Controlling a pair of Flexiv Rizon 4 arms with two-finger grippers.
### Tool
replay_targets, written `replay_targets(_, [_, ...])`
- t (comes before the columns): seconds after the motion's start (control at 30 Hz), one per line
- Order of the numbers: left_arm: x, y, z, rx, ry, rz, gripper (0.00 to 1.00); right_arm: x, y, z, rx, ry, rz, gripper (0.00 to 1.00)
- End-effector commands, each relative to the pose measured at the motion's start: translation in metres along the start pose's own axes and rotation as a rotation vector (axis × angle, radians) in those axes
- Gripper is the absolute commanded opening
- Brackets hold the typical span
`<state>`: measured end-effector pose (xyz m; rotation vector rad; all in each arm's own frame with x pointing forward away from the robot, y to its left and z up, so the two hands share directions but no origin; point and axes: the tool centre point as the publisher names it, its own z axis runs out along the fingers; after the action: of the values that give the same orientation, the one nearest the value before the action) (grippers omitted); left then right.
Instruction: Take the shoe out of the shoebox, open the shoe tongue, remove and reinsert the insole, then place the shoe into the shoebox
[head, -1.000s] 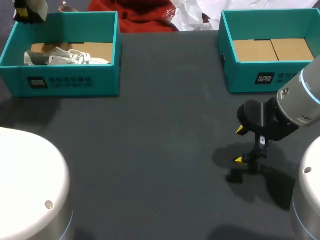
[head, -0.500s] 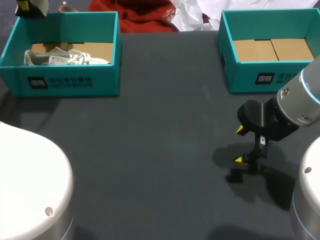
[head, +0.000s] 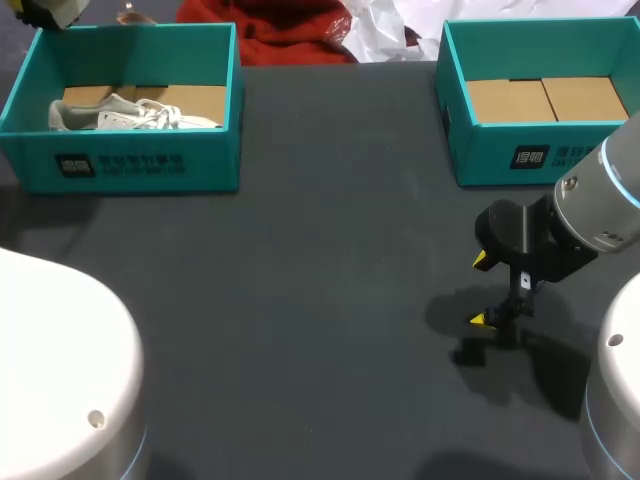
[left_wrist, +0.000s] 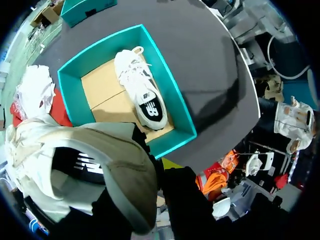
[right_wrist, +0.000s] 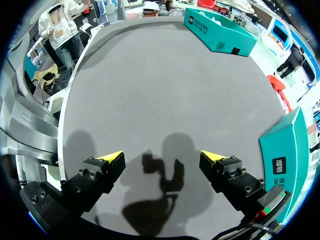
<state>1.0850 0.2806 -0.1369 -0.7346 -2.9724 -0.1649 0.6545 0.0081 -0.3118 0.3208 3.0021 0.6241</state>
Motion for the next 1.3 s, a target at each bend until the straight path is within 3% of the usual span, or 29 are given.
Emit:
replay_targets(0.03, [0.003, 0.007, -0.001, 0.019, -0.014, 0.08, 0.0, 0.002, -0.001, -0.001, 0.0, -0.003, 0.0, 1.0])
replay_targets(0.33, [0.003, 0.007, -0.001, 0.019, -0.014, 0.08, 0.0, 0.002, -0.001, -0.001, 0.0, -0.003, 0.0, 1.0])
replay_targets(0.5, [0.002, 0.016, 0.001, 0.022, -0.024, 0.362, 0.0, 0.002, -0.001, -0.001, 0.0, -0.003, 0.0, 1.0])
replay_targets(0.6, [0.003, 0.026, -0.001, 0.017, -0.085, 0.507, 0.0, 0.002, -0.001, -0.001, 0.0, -0.003, 0.0, 1.0])
replay_targets(0.63, [0.007, 0.031, -0.004, 0.037, -0.131, 0.658, 0.0, 0.002, -0.001, -0.001, 0.0, -0.003, 0.0, 1.0])
replay_targets(0.7, [0.007, 0.037, -0.004, 0.034, -0.131, 0.728, 0.0, 0.002, -0.001, -0.001, 0.0, -0.003, 0.0, 1.0])
replay_targets(1.13, [0.006, 0.037, -0.003, 0.04, -0.131, 0.753, 0.0, 0.002, -0.001, -0.001, 0.0, -0.003, 0.0, 1.0])
replay_targets(1.3, [-0.011, 0.046, -0.001, -0.035, -0.113, 0.901, 0.0, 0.002, -0.001, -0.001, 0.0, -0.003, 0.0, 1.0])
